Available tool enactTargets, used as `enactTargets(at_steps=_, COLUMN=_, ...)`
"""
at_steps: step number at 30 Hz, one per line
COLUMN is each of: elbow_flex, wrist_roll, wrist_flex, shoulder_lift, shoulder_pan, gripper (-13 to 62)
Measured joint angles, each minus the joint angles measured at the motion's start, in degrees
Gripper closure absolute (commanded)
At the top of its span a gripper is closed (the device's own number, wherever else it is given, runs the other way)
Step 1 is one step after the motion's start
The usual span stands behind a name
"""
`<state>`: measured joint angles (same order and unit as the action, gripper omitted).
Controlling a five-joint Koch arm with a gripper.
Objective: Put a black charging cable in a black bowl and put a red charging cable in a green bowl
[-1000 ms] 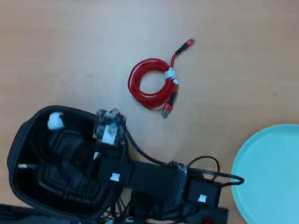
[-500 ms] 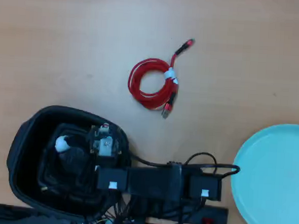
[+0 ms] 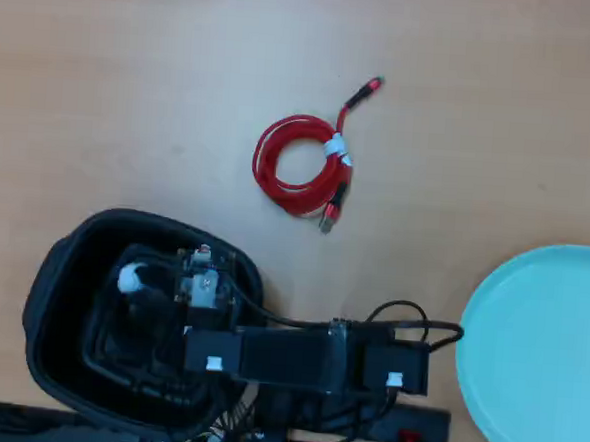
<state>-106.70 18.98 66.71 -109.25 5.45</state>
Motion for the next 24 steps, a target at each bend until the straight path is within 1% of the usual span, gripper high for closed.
enactTargets(at_steps=1, elbow_flex=0.3, wrist_roll=0.0, wrist_flex=-0.1, shoulder_lift=0.5, shoulder_pan=0.0, gripper=29.6)
enactTargets(at_steps=5, elbow_flex=5.6, wrist_roll=0.0, wrist_flex=0.0, shoulder_lift=2.6, shoulder_pan=0.0, gripper=27.0)
enactTargets(at_steps=9, elbow_flex=6.0, wrist_roll=0.0, wrist_flex=0.3, shoulder_lift=2.8, shoulder_pan=0.1, gripper=22.9)
enactTargets(at_steps=17, elbow_flex=6.0, wrist_roll=0.0, wrist_flex=1.1, shoulder_lift=2.8, shoulder_pan=-1.1, gripper=7.2)
enactTargets(at_steps=19, elbow_flex=7.3, wrist_roll=0.1, wrist_flex=2.9, shoulder_lift=2.8, shoulder_pan=-4.0, gripper=5.7)
enactTargets(at_steps=24, elbow_flex=17.9, wrist_roll=0.1, wrist_flex=9.5, shoulder_lift=2.9, shoulder_pan=-16.1, gripper=6.0)
